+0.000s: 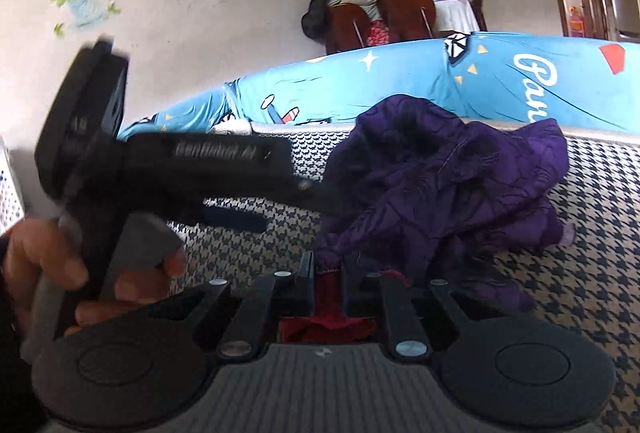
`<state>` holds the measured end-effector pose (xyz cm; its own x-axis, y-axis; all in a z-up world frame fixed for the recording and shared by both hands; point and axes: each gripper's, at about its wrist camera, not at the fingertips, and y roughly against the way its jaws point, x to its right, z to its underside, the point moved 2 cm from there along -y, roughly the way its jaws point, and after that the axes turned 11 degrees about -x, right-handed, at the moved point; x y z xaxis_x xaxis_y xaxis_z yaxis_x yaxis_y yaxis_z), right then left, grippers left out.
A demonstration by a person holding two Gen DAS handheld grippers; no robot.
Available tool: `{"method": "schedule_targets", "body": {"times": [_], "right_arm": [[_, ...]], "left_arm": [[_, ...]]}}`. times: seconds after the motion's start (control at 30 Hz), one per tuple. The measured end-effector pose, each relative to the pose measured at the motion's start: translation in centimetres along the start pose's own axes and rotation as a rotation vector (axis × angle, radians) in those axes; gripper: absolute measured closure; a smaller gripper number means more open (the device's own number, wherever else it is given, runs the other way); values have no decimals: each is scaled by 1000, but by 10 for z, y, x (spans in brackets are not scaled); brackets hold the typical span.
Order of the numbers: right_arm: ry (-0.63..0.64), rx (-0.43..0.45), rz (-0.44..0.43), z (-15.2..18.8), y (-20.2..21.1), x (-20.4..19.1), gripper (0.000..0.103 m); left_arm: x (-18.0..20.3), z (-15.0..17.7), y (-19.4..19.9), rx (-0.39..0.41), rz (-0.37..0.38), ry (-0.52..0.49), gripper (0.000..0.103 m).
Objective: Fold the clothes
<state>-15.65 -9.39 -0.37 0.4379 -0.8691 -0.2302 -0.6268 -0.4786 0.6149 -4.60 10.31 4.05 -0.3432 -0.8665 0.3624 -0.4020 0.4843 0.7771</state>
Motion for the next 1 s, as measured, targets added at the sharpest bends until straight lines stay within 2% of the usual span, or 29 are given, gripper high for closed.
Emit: {"method": "schedule_targets", "body": {"times": [0.17,0.3,0.37,0.5,0.63,0.9,1.0], "right_arm": [[50,-13,-18,1,-9,-11,83],[100,-33,-48,3,-10,-18,84],[118,-35,-53,5,-7,-18,84],[151,-37,-63,8,-1,-17,84],[79,-33,-44,6,-2,-2,84],[-45,-30,-13,1,-6,22,83],[-39,-47,-16,-2,-18,22,76]], "left_arm": [[19,-15,-16,-65,21,-114,0],[26,-20,-37,-134,-10,-164,0],[22,-23,-47,-156,-60,-163,0],[-2,-27,-55,-156,-119,-86,0],[-25,-31,-63,-156,-178,-8,0],[-41,-30,-60,-141,-195,56,0],[-43,-29,-59,-138,-193,70,0]]}}
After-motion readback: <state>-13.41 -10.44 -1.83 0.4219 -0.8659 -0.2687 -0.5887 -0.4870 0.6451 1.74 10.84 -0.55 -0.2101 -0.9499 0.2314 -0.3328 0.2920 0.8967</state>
